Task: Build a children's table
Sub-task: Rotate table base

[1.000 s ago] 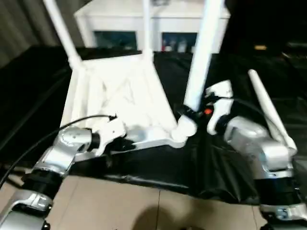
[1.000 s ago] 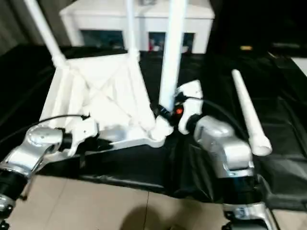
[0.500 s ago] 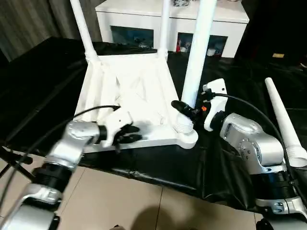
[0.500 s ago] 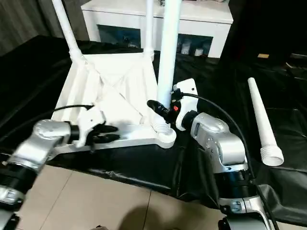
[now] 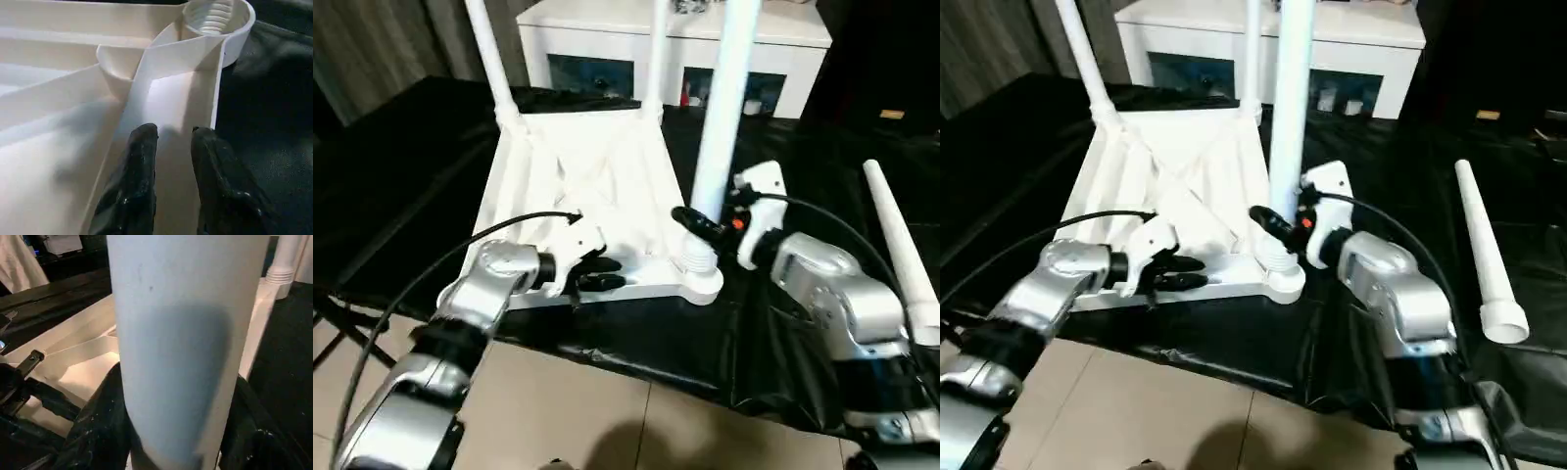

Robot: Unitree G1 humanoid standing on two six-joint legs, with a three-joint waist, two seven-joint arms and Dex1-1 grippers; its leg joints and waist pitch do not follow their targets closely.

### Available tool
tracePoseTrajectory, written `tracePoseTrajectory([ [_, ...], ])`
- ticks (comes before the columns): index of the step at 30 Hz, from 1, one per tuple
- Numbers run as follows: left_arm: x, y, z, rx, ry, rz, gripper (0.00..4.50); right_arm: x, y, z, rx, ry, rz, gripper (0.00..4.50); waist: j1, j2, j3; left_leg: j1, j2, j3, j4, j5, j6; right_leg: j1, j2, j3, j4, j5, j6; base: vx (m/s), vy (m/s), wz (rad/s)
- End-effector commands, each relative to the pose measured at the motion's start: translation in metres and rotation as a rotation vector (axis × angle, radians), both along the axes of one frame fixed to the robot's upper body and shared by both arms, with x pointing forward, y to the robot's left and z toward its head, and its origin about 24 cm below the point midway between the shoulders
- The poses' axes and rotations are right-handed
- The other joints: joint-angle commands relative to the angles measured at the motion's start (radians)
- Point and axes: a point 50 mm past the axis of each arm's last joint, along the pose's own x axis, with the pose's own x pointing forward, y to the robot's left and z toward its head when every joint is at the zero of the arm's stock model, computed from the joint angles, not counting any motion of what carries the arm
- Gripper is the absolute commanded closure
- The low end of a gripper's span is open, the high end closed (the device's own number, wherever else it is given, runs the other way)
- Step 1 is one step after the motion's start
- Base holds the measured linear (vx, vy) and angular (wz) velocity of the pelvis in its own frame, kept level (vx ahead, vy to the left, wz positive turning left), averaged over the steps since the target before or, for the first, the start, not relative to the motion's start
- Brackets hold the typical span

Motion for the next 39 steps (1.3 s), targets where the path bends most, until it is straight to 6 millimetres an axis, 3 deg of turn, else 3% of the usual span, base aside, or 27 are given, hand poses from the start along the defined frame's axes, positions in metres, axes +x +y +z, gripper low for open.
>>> tracePoseTrajectory([
  [1,-0.002,-0.004,-0.009,0.036,0.039,-0.032,3.11,-0.002,-0.002,0.009,-0.004,-0.033,-0.006,2.64,-0.006,0.003,-0.075,0.009,0.018,-0.006,-0.071,-0.258,-0.010,0.062,-0.040,0.039,-0.079,-0.237,-0.186,0.000,0.000,0.00],
  [3,-0.003,-0.009,-0.008,0.005,0.076,-0.063,2.84,-0.003,-0.006,0.010,-0.006,-0.035,-0.017,2.64,-0.008,0.012,-0.075,0.006,0.019,-0.007,-0.071,-0.246,-0.005,0.063,-0.041,0.038,-0.079,-0.244,-0.186,0.000,0.000,0.00],
  [7,-0.004,-0.011,-0.005,-0.023,0.090,-0.080,2.72,-0.004,-0.009,0.011,-0.009,-0.037,-0.027,2.64,-0.008,0.014,-0.080,0.005,0.018,-0.006,-0.067,-0.230,0.002,0.065,-0.040,0.037,-0.077,-0.230,-0.194,0.000,0.000,0.00],
  [9,-0.002,-0.011,-0.003,-0.030,0.073,-0.079,2.46,-0.005,-0.010,0.012,-0.010,-0.039,-0.032,2.64,-0.011,0.017,-0.079,0.003,0.019,-0.008,-0.068,-0.229,0.006,0.066,-0.040,0.035,-0.075,-0.213,-0.201,0.000,0.000,0.00],
  [14,0.004,-0.010,0.008,-0.099,0.058,-0.025,2.09,-0.006,-0.011,0.013,-0.013,-0.041,-0.033,2.64,-0.021,0.014,-0.079,0.002,0.017,-0.007,-0.067,-0.234,0.012,0.067,-0.039,0.034,-0.077,-0.224,-0.204,0.000,0.000,0.00],
  [17,0.002,-0.007,0.000,-0.041,0.068,-0.034,1.95,-0.006,-0.010,0.013,-0.017,-0.040,-0.024,2.64,-0.032,0.015,-0.077,0.001,0.016,-0.008,-0.069,-0.243,0.018,0.067,-0.038,0.033,-0.081,-0.248,-0.198,0.000,0.000,0.00],
  [19,-0.001,-0.003,-0.011,0.010,0.092,-0.029,1.66,-0.007,-0.009,0.012,-0.021,-0.037,-0.017,2.64,-0.035,0.017,-0.077,0.002,0.015,-0.008,-0.068,-0.245,0.019,0.066,-0.037,0.033,-0.084,-0.259,-0.193,0.000,0.000,0.00],
  [23,-0.005,0.001,-0.021,0.034,0.135,-0.012,1.54,-0.008,-0.008,0.011,-0.022,-0.032,-0.015,2.64,-0.037,0.018,-0.077,0.003,0.017,-0.008,-0.069,-0.244,0.020,0.065,-0.038,0.033,-0.085,-0.262,-0.194,0.000,0.000,0.00],
  [29,-0.004,0.006,-0.024,0.030,0.147,0.033,1.88,-0.008,-0.008,0.011,-0.018,-0.031,-0.018,2.64,-0.036,0.019,-0.077,0.003,0.017,-0.008,-0.069,-0.254,0.018,0.066,-0.039,0.033,-0.083,-0.263,-0.200,0.000,0.000,0.00],
  [34,-0.004,0.009,-0.023,0.014,0.151,0.041,2.60,-0.008,-0.007,0.010,-0.016,-0.029,-0.016,2.64,-0.036,0.019,-0.076,0.003,0.017,-0.009,-0.070,-0.256,0.018,0.064,-0.040,0.033,-0.087,-0.297,-0.187,0.000,0.000,0.00],
  [39,-0.005,0.013,-0.027,0.062,0.163,0.020,2.92,-0.008,-0.005,0.009,-0.016,-0.026,-0.004,2.64,-0.037,0.019,-0.075,0.002,0.017,-0.009,-0.072,-0.262,0.019,0.063,-0.040,0.033,-0.089,-0.307,-0.182,0.000,0.000,0.00],
])
